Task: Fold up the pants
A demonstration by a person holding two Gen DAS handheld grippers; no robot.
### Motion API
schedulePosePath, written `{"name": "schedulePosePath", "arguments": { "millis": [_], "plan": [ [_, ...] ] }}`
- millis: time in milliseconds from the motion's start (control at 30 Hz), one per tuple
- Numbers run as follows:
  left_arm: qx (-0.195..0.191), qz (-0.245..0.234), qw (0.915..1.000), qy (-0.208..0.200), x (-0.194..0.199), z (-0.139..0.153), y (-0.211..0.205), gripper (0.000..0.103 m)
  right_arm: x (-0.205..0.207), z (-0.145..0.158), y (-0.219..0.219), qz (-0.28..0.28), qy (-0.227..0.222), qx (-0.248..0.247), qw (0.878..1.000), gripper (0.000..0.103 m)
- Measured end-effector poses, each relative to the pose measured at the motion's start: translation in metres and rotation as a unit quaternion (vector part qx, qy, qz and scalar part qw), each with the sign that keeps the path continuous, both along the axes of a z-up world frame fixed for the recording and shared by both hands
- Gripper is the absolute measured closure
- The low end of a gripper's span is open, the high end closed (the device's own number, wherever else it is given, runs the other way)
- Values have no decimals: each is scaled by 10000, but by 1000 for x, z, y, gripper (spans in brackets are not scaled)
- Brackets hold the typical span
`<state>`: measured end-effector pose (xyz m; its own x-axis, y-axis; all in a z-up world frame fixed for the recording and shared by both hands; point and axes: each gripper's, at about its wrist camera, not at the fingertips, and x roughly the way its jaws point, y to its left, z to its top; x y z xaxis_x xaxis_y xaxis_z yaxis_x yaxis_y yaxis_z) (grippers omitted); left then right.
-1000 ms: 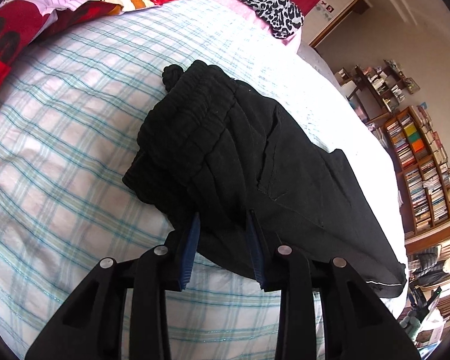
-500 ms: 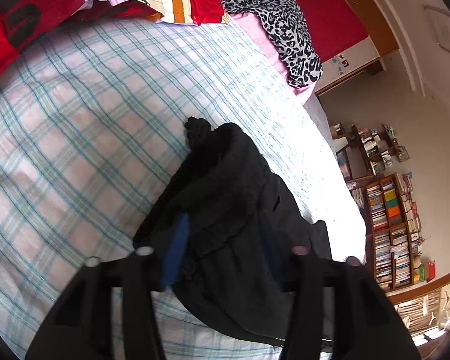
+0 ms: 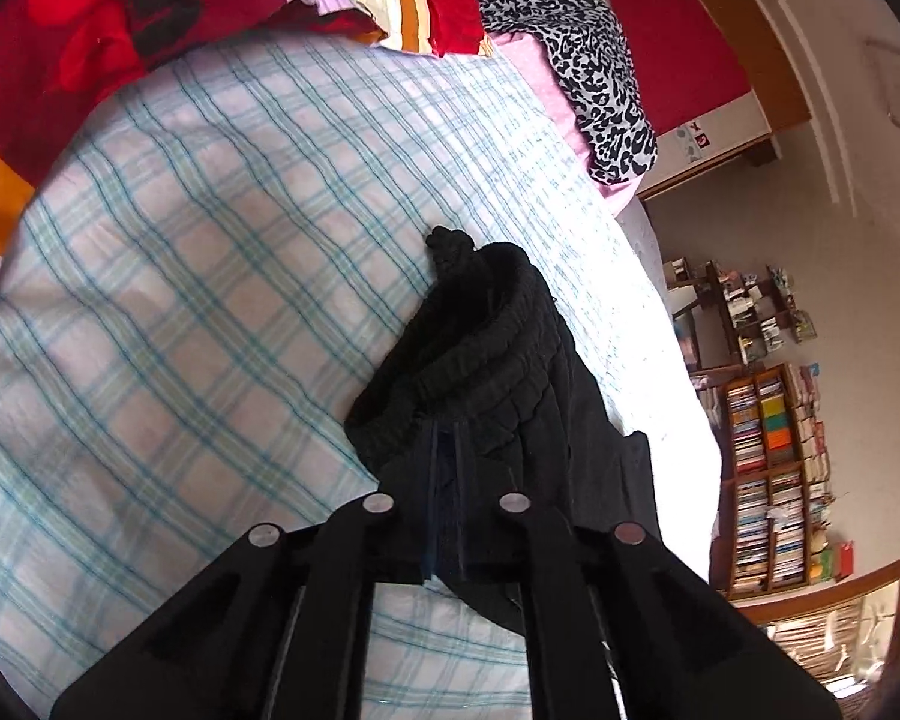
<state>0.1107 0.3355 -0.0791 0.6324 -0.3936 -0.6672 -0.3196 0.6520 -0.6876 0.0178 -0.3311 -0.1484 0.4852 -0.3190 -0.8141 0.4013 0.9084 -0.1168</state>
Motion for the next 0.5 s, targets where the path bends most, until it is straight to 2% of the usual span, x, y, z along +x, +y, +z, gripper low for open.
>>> {"name": "schedulePosePath", "arguments": {
  "millis": [67,100,267,500],
  "plan": [
    [-111,-75,9999,17,6,-2,-7,36,-1,0,0,7,-16,-10,10000,40],
    [-193,-97,9998,-7,8,-2,-10,33,-1,-1,-1,5,-24,-12,10000,40],
    [-501,-176,9986,-19,21,-7,-23,33,-2,-3,0,-1,-79,-69,9999,40],
    [-545,-139,9983,173,39,-17,-35,33,-3,-4,1,1,-133,-68,9999,40]
  ]
}}
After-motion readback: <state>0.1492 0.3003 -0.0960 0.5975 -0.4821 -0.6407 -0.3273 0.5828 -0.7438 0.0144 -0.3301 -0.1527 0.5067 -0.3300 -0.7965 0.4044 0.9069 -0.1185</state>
